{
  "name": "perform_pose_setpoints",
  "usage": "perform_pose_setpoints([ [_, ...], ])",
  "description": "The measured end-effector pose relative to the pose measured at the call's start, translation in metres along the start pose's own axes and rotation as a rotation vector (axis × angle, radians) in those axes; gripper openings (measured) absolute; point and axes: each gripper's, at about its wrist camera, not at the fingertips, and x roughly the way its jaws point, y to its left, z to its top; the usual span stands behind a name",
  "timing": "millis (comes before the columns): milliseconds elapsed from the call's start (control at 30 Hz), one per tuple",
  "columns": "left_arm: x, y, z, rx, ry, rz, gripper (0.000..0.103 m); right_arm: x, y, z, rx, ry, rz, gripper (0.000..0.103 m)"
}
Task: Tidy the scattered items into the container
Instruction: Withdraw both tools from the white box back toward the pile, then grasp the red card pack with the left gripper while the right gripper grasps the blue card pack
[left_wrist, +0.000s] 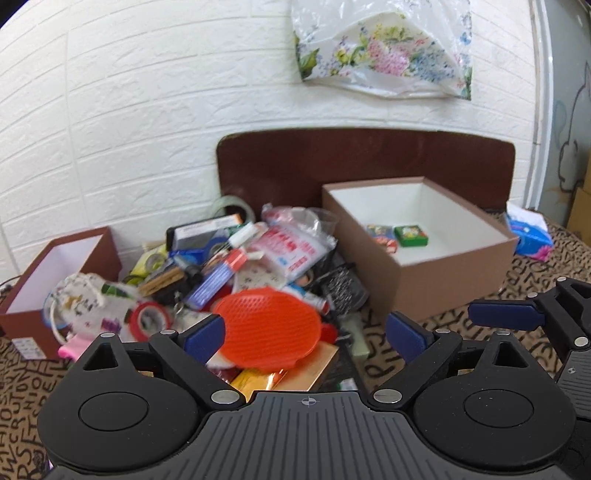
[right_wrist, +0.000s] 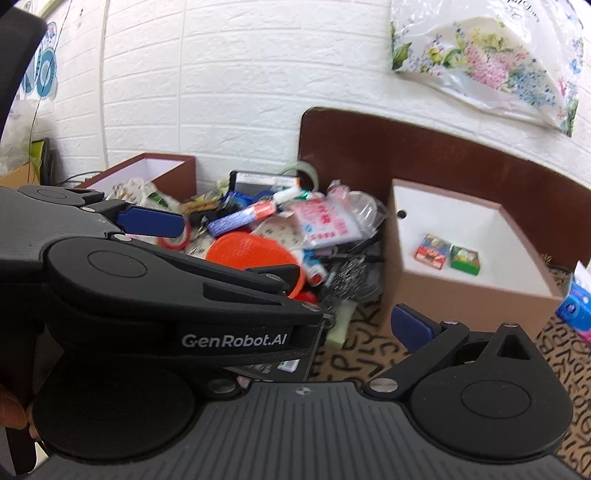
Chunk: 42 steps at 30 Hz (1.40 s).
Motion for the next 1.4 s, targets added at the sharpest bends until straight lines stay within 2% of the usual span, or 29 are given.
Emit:
perform_pose_setpoints([
  [433,0.007,0.034,-0.047,-0.051,0.106,0.049,0.1,0.018,0.039,-0.035,0.04,0.07,0.035,0.103],
  [567,0.005,0.047,-0.067,-0.069,0.117,0.022,0.1,0.025,0.046,-0.045,0.087,0.104,0.111,0.103],
  [733,0.002,0.07,-0.096,-0.125,0.166,0.031,0.1,0.034,0.054,-0.06,0.119,0.154,0.223,0.103],
  [867,0.001,0.091,-0.111,-0.149,0.19,0.055,0.1,0.04,0.058,-0.069,0.096,0.177,0.215,0.103],
  [1100,0.012,0.108,-0.125,-0.217,0.249,-0.023,0.097,0.056,0.059,-0.08,0.079,0.209,0.202,0.102],
  [1400,0.024,0.099,-0.115,-0.17,0.227,-0.084,0.095,0.073,0.056,-0.083,0.082,0.233,0.229,0.099],
])
